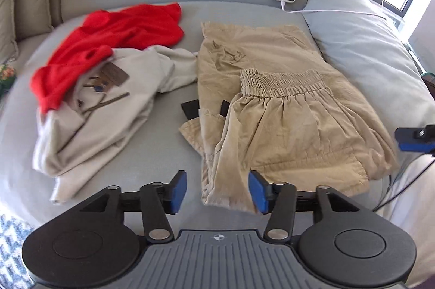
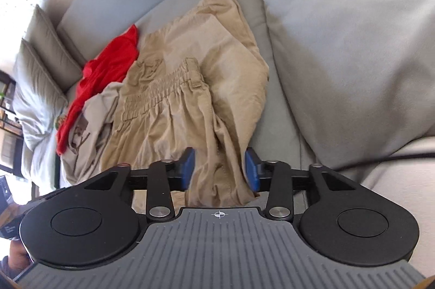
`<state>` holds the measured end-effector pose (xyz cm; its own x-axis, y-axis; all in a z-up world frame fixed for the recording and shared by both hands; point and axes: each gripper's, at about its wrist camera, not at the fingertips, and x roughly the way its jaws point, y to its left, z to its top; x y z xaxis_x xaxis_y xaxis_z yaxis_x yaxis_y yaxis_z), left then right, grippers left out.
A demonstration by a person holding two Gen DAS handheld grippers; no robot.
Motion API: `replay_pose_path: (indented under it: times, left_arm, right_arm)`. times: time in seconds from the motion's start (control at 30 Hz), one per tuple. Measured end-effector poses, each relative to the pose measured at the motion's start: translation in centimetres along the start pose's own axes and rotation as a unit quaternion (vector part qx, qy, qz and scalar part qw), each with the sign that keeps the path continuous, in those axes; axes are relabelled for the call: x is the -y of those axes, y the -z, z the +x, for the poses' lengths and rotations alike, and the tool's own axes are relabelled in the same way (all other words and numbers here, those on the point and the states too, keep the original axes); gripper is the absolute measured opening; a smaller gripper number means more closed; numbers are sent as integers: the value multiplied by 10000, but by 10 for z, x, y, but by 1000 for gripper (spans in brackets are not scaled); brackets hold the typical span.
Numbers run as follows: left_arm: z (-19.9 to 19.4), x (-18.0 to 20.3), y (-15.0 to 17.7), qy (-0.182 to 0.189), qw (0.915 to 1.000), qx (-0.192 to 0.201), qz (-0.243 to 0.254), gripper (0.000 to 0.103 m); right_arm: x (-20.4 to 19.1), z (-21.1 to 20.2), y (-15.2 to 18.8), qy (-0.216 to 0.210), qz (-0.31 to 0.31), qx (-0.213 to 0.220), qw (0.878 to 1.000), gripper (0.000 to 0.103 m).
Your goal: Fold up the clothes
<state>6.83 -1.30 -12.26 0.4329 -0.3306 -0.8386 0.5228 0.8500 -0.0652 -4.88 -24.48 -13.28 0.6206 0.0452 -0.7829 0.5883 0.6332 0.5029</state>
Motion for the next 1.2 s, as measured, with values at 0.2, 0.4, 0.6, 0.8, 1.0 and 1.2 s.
replay_pose_path:
  times: [0.2,0.4,0.6,0.8,1.0,1.2]
  left_arm:
    - [-21,21,6,-410,9982,387,229,59]
    - [14,50,2,-802,9949,380,470,10]
    - [58,40,12,-1222,9910,-91,547,8]
    - [29,34,8,-1197,9922,120,327,21]
    - [4,42,-20,-639,9948,763,200,36]
    - [44,55,-54,-170,9973,686,190,21]
  right_arm:
    - [-20,-49,11,363,-648,360,9966,58]
    - [-35,-25,22,237,-1468,302,9884,14]
    - [-56,29,42,894,-2761,38,9570,9]
    - [-23,26,50,1802,-2833,-187,9417,10]
    - [-30,-24,23,1078,-2502,480,9610,22]
    - [-66,2,-7,380,-2700,610,9602,27]
